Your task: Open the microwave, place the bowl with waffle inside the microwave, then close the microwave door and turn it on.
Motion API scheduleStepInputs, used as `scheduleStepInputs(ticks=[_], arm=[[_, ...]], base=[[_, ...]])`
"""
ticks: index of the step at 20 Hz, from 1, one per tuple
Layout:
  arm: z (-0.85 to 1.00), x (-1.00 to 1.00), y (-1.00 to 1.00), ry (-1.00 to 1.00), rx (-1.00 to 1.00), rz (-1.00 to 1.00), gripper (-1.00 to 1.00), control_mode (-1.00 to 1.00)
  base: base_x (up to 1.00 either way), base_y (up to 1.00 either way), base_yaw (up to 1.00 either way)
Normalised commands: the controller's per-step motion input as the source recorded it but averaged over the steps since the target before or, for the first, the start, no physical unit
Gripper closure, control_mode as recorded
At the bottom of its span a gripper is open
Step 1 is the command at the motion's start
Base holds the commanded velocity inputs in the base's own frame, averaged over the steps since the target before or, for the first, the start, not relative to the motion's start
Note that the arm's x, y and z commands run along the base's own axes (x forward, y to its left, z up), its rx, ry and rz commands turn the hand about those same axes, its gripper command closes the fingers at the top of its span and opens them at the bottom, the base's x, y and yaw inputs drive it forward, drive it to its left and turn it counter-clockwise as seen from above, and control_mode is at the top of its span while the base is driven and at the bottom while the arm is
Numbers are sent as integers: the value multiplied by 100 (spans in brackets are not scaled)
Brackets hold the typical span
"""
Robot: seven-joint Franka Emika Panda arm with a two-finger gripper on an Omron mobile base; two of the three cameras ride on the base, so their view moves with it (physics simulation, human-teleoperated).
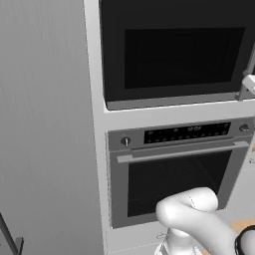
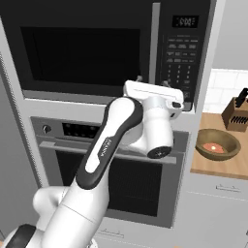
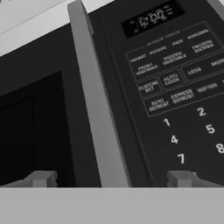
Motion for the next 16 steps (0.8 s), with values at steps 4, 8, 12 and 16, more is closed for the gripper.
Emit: scheduleStepInputs(ticks=[4,8,12,16], arm=[[0,42,-16,4,0,0,-100,-100],[0,42,-5,3,0,0,-100,-100],[0,27,0,0,0,0,100,-100],[0,5,0,0,0,0,100,-100]], base=[[0,0,0],[0,0,0],[0,0,0],[0,0,0]])
